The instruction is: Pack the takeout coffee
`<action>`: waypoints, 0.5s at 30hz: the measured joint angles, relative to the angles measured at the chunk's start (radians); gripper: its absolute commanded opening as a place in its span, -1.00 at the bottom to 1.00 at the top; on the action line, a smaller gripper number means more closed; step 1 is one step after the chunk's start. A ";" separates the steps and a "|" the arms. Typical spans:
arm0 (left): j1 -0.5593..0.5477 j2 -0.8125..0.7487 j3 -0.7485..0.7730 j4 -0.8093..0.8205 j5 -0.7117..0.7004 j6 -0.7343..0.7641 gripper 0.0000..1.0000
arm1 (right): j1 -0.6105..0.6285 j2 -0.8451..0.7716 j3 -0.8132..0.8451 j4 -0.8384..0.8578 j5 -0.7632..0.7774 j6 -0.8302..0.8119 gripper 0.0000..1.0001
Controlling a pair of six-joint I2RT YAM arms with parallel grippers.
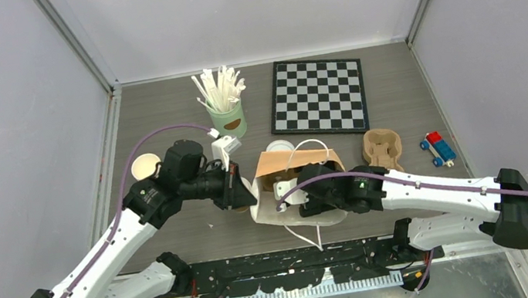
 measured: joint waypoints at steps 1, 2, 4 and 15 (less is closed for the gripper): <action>0.000 0.001 0.001 0.000 0.000 0.001 -1.00 | 0.000 0.000 0.001 -0.002 -0.001 0.001 0.75; 0.000 0.003 0.002 -0.001 0.000 0.002 -1.00 | 0.000 0.000 0.003 -0.005 -0.002 0.003 0.77; 0.000 0.006 0.006 -0.003 0.000 0.010 -1.00 | 0.000 0.006 0.013 -0.018 -0.005 0.007 0.81; 0.000 0.039 0.040 -0.027 -0.009 0.039 -1.00 | -0.002 0.032 0.037 -0.037 -0.027 0.010 0.89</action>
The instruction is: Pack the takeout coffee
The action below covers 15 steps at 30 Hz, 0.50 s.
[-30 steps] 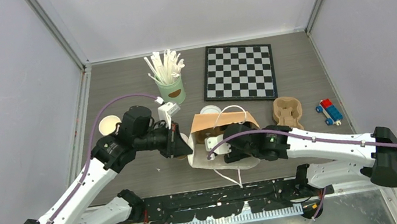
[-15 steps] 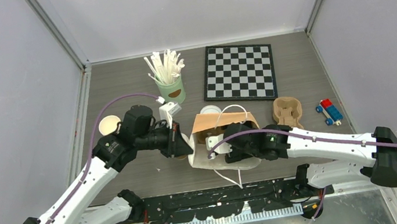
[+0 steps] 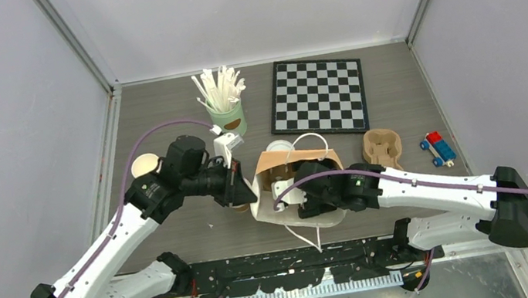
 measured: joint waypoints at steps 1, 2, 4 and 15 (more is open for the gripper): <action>0.000 0.003 0.003 -0.002 0.000 0.000 -1.00 | 0.000 0.000 0.000 0.000 -0.002 0.000 0.89; 0.000 0.006 0.006 -0.003 0.000 0.001 -1.00 | 0.000 -0.001 0.000 -0.001 -0.003 0.000 0.89; 0.000 0.013 0.010 -0.004 -0.001 0.002 -1.00 | 0.000 -0.003 0.002 -0.006 -0.009 0.000 0.89; 0.000 0.043 0.015 -0.010 -0.007 0.003 -1.00 | 0.000 -0.018 0.015 -0.033 -0.035 0.011 0.93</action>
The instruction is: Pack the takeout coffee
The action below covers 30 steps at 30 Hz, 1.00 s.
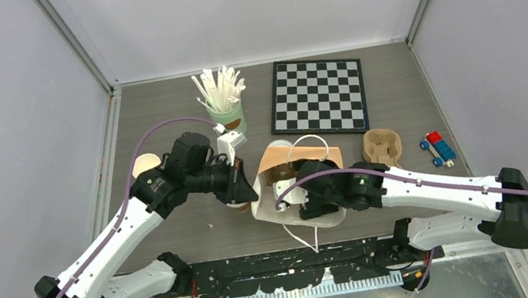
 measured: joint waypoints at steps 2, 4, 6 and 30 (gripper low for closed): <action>0.000 0.007 0.004 -0.001 -0.002 0.000 -1.00 | 0.000 -0.004 0.002 -0.004 0.000 0.002 0.94; 0.000 0.013 0.012 -0.004 -0.005 0.002 -1.00 | 0.000 -0.006 0.005 -0.007 0.000 0.005 0.95; 0.000 0.016 0.018 -0.006 -0.010 0.003 -1.00 | 0.000 -0.006 0.012 -0.011 0.000 0.008 0.95; 0.000 -0.013 0.030 -0.015 -0.011 0.000 -1.00 | 0.000 0.060 0.095 -0.016 -0.043 0.039 0.77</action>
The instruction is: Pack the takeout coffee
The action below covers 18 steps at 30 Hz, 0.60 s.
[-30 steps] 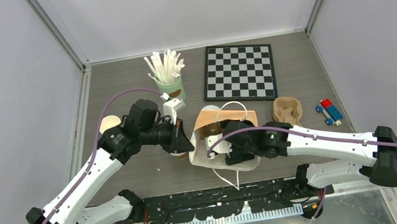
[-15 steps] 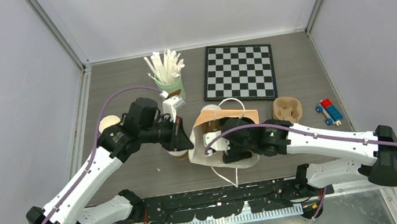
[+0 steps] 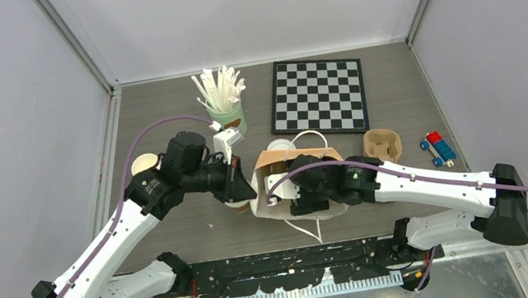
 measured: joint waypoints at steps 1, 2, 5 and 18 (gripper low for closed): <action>0.000 0.000 0.000 0.000 0.000 0.000 -1.00 | 0.000 0.000 0.004 0.000 -0.006 0.003 0.78; 0.000 0.000 0.000 0.000 0.000 0.000 -1.00 | 0.000 0.000 0.007 0.000 -0.010 0.005 0.81; 0.000 0.000 0.000 0.001 0.000 -0.003 -1.00 | 0.000 0.000 0.011 0.000 -0.021 0.015 0.89; 0.000 -0.002 0.000 0.001 -0.005 -0.009 -1.00 | 0.010 0.000 0.043 -0.048 -0.043 0.038 0.67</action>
